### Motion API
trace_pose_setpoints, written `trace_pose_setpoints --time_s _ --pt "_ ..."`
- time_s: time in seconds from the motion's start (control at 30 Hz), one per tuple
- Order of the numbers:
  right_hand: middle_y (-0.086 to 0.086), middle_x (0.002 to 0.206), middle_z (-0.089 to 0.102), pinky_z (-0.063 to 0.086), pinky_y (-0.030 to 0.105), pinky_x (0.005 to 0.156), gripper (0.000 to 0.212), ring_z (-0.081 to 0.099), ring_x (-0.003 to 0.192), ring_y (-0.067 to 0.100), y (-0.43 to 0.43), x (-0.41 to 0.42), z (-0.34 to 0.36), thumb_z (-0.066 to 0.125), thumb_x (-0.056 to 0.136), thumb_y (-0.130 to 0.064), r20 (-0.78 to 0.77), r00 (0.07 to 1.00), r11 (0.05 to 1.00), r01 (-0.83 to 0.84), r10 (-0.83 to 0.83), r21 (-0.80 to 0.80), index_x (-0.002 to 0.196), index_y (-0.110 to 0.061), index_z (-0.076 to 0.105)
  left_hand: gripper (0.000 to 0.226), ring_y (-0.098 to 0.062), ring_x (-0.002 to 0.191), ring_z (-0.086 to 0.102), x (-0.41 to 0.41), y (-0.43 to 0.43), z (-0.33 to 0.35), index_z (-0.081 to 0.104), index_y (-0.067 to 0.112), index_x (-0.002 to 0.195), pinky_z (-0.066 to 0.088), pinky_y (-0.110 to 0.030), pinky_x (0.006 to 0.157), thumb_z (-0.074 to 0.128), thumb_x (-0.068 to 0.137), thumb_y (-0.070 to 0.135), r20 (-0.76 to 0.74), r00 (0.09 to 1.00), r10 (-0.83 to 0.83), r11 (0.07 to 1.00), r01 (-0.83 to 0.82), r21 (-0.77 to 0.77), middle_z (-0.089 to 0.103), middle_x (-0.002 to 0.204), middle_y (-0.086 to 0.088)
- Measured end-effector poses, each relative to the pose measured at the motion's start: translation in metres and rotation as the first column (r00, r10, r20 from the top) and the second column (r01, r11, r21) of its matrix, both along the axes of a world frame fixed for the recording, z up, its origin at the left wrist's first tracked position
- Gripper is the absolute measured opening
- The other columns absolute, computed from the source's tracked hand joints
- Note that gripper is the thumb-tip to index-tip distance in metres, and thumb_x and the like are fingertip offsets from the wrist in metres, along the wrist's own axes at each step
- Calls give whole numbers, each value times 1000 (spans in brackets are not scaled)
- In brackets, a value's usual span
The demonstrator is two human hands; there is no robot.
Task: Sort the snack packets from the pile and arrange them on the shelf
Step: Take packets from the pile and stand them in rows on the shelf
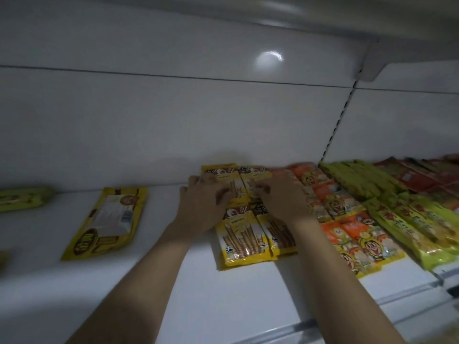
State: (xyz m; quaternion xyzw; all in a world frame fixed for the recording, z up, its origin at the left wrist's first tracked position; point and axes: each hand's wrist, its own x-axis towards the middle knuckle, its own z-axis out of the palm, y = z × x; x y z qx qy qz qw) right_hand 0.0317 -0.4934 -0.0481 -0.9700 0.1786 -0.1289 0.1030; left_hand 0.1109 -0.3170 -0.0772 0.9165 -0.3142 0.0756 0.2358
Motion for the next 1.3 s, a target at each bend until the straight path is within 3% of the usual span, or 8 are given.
trace_pose_setpoints --time_s 0.1,0.2,0.53,0.73,0.87,1.03,1.17,1.3 --pt "2 111 71 51 33 84 29 64 104 24 -1 2 3 47 102 -30 -40 999 1000 -15 14 -25 119 -25 69 38 -28 132 33 -1 1 2 57 40 132 29 -44 102 40 100 51 -32 999 -4 998 6 66 45 145 5" --pt "3 113 70 50 38 91 30 62 107 26 1 3 -2 44 102 -28 -64 998 1000 -12 11 -28 119 -26 68 45 -26 137 29 0 3 3 49 43 139 26 -45 105 29 100 51 -65 998 7 995 -1 96 38 150 10" --pt "-1 158 32 13 48 121 47 22 147 24 6 -22 8 41 102 -28 -72 997 1000 2 -4 -27 148 -32 36 46 -22 146 17 -15 10 16 40 37 146 18 -48 111 38 101 45 -34 999 -2 993 6 120 27 160 7" --pt "8 140 55 35 53 109 47 45 132 34 15 -81 11 56 93 -29 106 992 998 -63 64 -12 140 -25 54 48 -18 144 19 -45 31 29 42 39 144 18 -42 108 46 97 49 33 999 -20 993 16 117 34 155 8" --pt "-2 145 50 23 49 113 50 42 135 25 41 -96 18 52 97 -35 -30 998 998 -54 53 -23 146 -34 43 48 -16 142 22 -71 44 33 44 40 143 17 -38 106 46 97 50 26 1000 18 988 -22 153 37 154 10" --pt "0 137 58 22 46 114 54 45 133 25 80 -94 25 55 96 -37 -12 985 985 -173 173 0 148 -35 37 60 -20 141 28 -92 73 35 44 40 143 22 -40 109 34 89 65 72 994 82 972 -95 215 38 154 7" --pt "0 135 58 21 44 115 53 46 131 25 109 -83 21 54 95 -39 3 963 963 -271 271 2 146 -35 40 55 -21 144 24 -103 112 32 40 37 146 20 -43 111 48 95 53 62 983 176 957 -185 224 35 156 4" --pt "1 151 43 25 40 115 58 36 140 20 142 -71 12 55 94 -44 35 918 918 -395 395 17 148 -31 37 51 -20 141 27 -122 158 28 41 35 144 21 -40 108 45 97 54 46 955 294 927 -297 228 37 154 5"
